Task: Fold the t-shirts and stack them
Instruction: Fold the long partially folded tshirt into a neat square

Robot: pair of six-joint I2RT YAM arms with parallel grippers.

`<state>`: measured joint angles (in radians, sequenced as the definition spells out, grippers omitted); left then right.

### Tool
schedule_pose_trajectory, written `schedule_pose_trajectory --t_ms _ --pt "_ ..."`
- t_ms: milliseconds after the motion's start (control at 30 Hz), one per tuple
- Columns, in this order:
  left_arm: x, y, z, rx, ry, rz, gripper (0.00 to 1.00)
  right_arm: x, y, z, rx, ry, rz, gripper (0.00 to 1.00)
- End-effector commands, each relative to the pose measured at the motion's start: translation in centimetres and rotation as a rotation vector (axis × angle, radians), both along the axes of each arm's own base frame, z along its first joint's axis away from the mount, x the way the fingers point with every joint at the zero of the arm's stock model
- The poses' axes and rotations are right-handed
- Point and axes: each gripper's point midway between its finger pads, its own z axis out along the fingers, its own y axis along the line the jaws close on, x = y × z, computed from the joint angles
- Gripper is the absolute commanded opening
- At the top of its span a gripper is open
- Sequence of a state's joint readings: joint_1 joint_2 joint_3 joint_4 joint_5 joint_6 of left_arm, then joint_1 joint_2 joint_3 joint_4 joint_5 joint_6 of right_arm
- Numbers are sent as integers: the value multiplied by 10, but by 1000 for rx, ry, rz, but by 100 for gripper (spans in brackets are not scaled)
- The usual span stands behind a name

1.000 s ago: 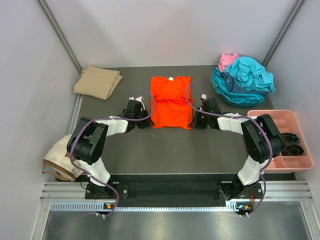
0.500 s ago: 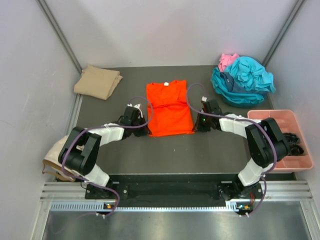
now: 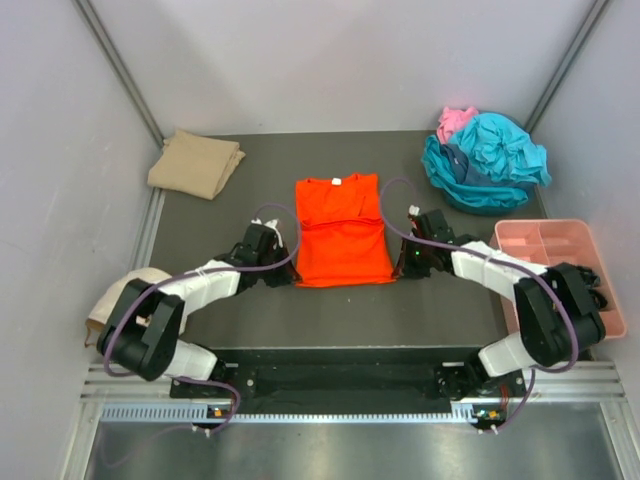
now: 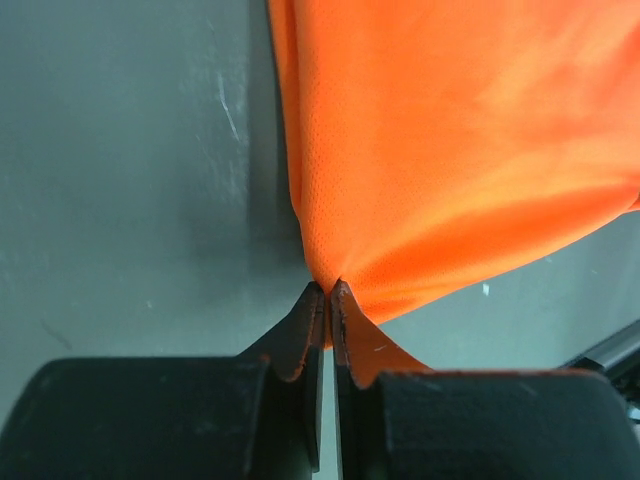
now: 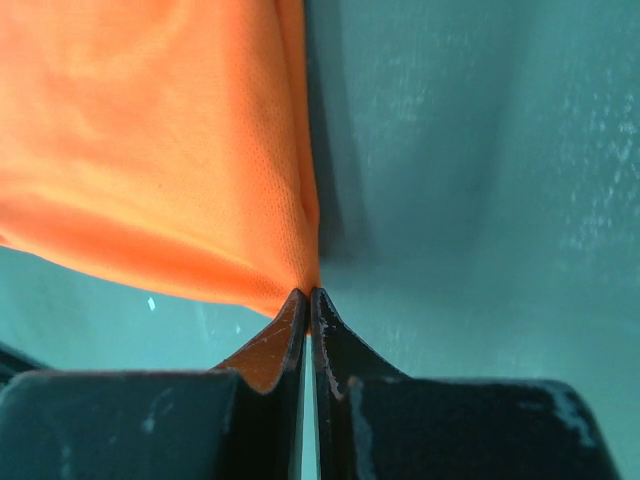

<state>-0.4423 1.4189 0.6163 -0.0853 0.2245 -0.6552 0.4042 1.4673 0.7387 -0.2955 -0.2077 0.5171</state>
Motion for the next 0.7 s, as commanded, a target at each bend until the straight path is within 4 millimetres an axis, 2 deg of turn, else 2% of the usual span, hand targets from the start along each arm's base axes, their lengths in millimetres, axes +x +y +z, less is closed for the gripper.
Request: schedule_pose_trajectory --t_ms 0,133,367,467,500,533,567,600,633,667 --pt "-14 14 13 35 -10 37 8 -14 -16 12 -47 -24 3 0" --pt "-19 17 21 32 -22 48 9 -20 -19 15 -47 -27 6 0" --pt "-5 11 42 16 -68 51 9 -10 -13 35 -23 -73 0 0" --pt "7 9 52 21 -98 56 9 6 -9 50 -8 -118 -17 0" --pt "11 8 54 20 -108 56 9 15 -6 60 2 -145 -22 0" --pt "19 5 63 13 -130 60 9 22 -3 65 5 -162 -26 0" --pt "23 4 63 18 -134 58 9 28 -1 64 1 -160 -28 0" --pt "28 2 67 19 -145 60 9 39 3 75 8 -184 -30 0" --pt "38 1 76 20 -171 72 9 46 4 78 6 -193 -33 0" --pt "44 0 76 32 -177 71 9 52 6 74 -3 -183 -28 0"
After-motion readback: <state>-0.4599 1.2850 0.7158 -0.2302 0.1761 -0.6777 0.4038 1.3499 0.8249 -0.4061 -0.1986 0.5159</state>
